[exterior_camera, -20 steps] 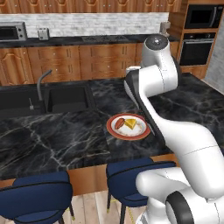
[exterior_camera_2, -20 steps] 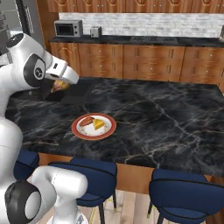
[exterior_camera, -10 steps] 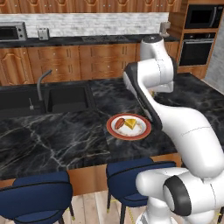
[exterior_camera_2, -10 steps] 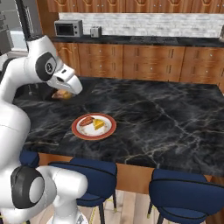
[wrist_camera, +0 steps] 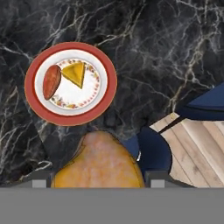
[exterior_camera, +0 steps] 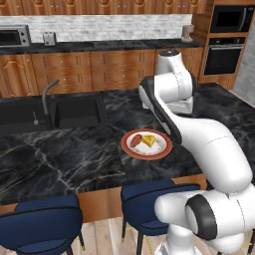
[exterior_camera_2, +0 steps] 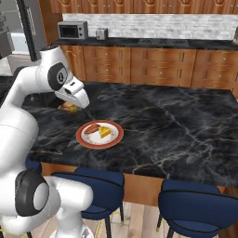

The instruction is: Take the cheese, chicken drumstick, and sweet potato from the fridge and place them on the plate on the dining counter to create an appetizer plate.

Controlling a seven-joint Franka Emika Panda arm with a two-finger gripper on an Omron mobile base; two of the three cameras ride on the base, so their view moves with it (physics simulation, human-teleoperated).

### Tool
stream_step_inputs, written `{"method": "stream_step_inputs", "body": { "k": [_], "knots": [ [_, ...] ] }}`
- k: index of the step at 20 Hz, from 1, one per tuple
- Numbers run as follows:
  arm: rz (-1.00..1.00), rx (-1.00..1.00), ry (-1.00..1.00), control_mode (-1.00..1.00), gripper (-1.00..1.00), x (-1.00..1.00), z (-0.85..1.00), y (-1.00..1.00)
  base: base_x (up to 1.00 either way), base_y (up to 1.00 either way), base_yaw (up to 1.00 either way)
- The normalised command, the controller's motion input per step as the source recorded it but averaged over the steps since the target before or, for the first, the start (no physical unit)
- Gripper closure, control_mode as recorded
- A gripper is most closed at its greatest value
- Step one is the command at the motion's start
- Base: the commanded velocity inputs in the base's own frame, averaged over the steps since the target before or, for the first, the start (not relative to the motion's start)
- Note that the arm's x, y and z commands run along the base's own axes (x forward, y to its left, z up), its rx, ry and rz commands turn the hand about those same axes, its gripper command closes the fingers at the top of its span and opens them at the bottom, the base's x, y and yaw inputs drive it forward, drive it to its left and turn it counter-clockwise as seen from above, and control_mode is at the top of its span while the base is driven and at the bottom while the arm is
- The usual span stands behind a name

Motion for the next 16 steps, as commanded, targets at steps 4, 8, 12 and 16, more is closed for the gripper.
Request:
{"method": "stream_step_inputs", "body": {
  "k": [4,8,12,16],
  "knots": [
    [-0.06,0.00,-0.28,-1.00,1.00,0.00,-0.60,0.00,0.00,0.00,0.00],
    [-0.02,0.00,-0.04,-1.00,1.00,0.00,-0.47,0.00,0.00,0.00,0.00],
    [-0.01,0.01,0.02,-1.00,1.00,0.00,-0.45,0.00,0.00,0.00,0.00],
    [-0.02,0.01,0.07,-1.00,1.00,0.09,-0.41,0.00,0.00,0.00,0.00]
  ]
}}
